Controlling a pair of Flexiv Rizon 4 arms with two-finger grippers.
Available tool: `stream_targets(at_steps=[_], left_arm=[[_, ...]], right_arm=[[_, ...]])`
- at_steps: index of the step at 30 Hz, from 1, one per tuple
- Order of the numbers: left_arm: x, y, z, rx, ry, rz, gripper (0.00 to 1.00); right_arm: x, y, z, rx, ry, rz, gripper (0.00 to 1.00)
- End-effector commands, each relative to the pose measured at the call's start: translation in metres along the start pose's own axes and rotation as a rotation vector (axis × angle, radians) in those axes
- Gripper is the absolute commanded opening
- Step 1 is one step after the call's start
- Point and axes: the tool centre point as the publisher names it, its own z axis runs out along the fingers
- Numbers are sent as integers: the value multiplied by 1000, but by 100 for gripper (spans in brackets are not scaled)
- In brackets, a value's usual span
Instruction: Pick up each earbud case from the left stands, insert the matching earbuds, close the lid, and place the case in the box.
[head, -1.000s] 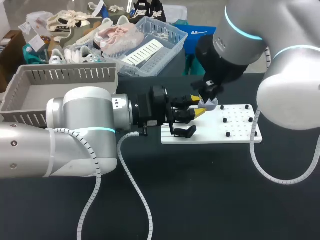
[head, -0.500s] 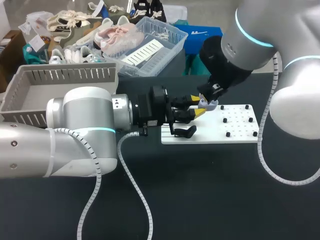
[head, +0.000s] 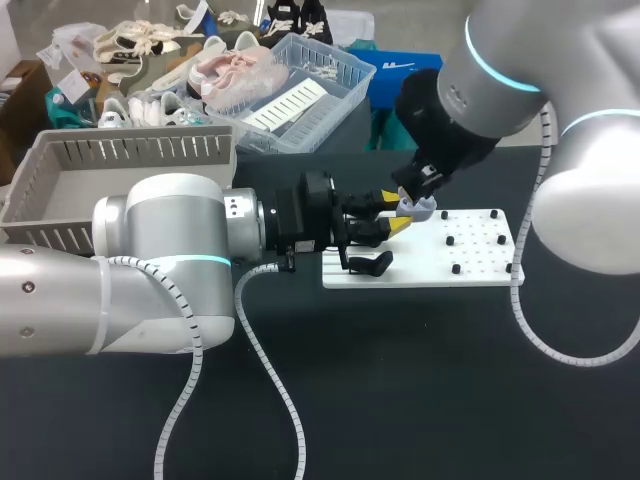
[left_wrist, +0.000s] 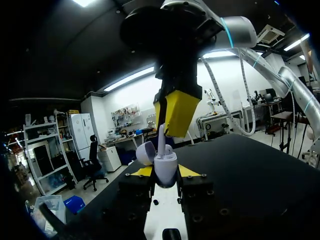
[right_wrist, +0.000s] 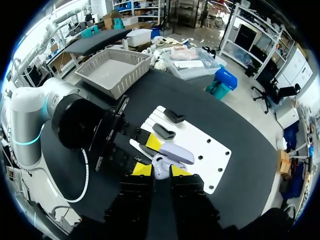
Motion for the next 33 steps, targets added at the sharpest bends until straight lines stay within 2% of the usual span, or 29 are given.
stream_targets(at_steps=[1,33], left_arm=[[0,-1,1,-7,-1,2,0],[0,-1,1,-7,-1,2,0]], right_arm=[[-2,0,4,-4,7,1,0],[-3,3,21,-37,40,22,1]])
